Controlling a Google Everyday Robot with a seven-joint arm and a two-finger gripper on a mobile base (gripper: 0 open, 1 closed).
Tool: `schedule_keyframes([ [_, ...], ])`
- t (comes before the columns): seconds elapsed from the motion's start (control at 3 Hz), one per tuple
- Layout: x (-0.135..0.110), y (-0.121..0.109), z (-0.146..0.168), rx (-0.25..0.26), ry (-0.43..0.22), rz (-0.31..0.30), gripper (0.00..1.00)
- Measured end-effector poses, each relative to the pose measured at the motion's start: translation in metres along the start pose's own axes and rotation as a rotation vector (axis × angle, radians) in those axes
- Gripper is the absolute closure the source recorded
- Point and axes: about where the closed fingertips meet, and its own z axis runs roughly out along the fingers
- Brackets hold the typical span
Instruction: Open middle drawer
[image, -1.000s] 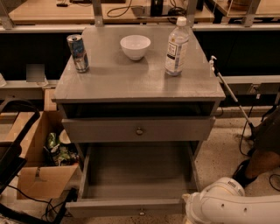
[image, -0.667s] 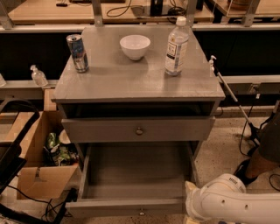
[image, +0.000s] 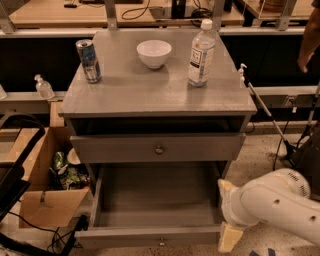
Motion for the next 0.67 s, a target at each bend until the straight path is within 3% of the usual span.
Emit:
schedule_keyframes([
  [0.33,-0.003,-0.028,-0.074,0.039,0.022,-0.078,0.00],
  [0.67,-0.014,-0.072,-0.212,0.151,0.007,-0.142,0.00],
])
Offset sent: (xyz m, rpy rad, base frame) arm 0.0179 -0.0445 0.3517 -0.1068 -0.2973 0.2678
